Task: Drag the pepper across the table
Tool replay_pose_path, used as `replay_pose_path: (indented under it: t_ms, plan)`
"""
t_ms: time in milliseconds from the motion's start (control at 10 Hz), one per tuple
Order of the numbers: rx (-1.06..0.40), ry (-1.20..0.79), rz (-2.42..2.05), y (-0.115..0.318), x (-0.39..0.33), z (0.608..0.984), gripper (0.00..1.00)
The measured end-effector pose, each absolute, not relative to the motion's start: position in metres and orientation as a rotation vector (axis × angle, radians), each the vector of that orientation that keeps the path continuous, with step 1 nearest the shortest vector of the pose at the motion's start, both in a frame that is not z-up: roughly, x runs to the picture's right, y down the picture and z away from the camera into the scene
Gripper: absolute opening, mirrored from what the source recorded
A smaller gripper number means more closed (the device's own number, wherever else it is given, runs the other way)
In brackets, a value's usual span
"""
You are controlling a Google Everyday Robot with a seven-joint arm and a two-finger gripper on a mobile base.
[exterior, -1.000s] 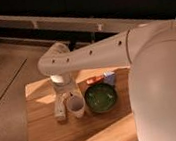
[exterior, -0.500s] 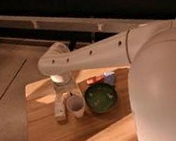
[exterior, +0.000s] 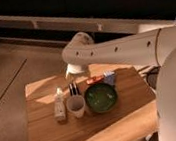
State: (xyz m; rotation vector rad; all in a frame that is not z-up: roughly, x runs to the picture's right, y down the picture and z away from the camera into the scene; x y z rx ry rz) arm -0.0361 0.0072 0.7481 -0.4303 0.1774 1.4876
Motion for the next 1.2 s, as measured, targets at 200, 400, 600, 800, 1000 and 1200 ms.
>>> replay_pose_path:
  t_ms: [200,400,600,800,1000,1200]
  plan:
    - [-0.429,0.161,1.49,0.005,-0.034,0.748,0.65]
    - [-0.42,0.167,1.491,0.005,-0.033,0.751,0.65]
    - [-0.327,0.214,1.574,-0.008,0.008,0.769,0.65]
    - [-0.164,0.275,1.741,-0.03,0.071,0.791,0.65]
    - [-0.078,0.299,1.856,-0.04,0.1,0.795,0.65]
    - [-0.063,0.305,1.949,-0.04,0.098,0.796,0.65]
